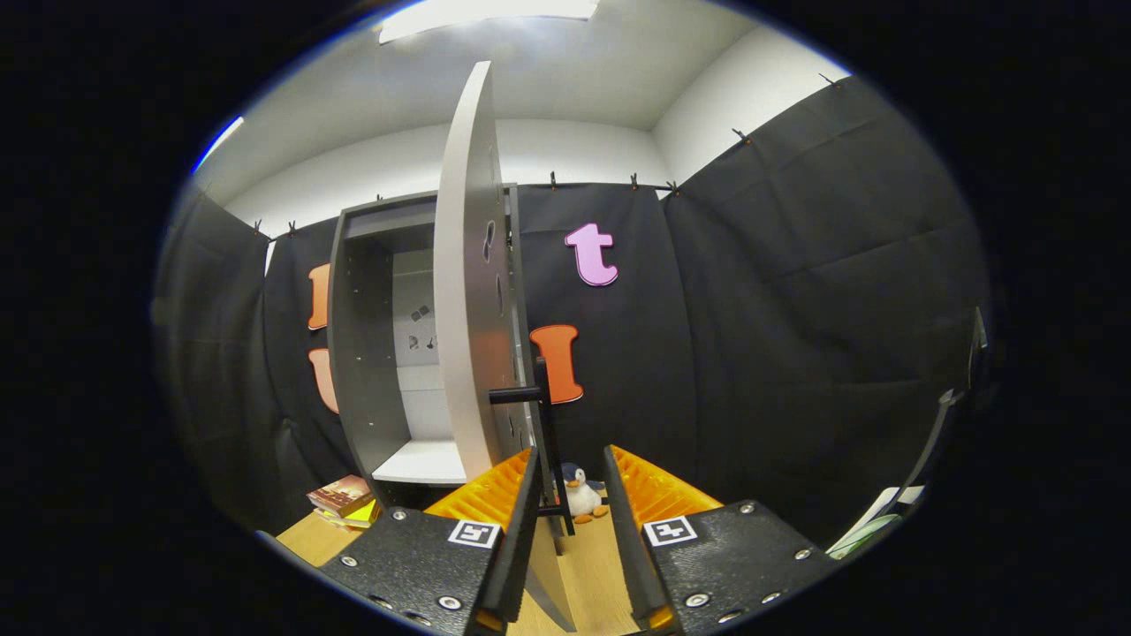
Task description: Open the shoe cabinet door, grab the shoes and put them into the shoe cabinet, then close the shoe cabinet door.
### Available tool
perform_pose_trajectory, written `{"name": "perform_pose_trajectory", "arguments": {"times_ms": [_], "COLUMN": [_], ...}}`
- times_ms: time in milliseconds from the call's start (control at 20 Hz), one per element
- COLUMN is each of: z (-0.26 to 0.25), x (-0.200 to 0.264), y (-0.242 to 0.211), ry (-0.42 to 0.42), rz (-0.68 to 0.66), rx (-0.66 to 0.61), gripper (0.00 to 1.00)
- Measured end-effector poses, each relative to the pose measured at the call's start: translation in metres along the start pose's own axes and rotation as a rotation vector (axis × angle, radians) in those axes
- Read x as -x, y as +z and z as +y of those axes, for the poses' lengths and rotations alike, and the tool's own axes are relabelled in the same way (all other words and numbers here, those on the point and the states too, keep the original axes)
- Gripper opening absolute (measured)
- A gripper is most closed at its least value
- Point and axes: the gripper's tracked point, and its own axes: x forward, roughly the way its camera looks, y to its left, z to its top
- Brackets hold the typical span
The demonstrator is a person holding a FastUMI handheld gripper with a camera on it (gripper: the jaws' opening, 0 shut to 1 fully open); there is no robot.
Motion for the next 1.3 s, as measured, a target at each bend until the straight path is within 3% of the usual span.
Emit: {"name": "perform_pose_trajectory", "arguments": {"times_ms": [250, 300, 400, 950, 1300], "z": [-0.005, -0.003, 0.012, 0.139, 0.199], "x": [0.024, 0.027, 0.034, 0.043, 0.042], "y": [0.021, 0.024, 0.03, 0.049, 0.048], "ry": [-0.044, -0.047, -0.037, 0.134, 0.192], "rz": [-0.042, -0.047, -0.053, -0.072, -0.069], "rx": [0.03, 0.04, 0.044, 0.042, 0.053], "gripper": [0.66, 0.76, 0.8, 0.88, 0.93]}}
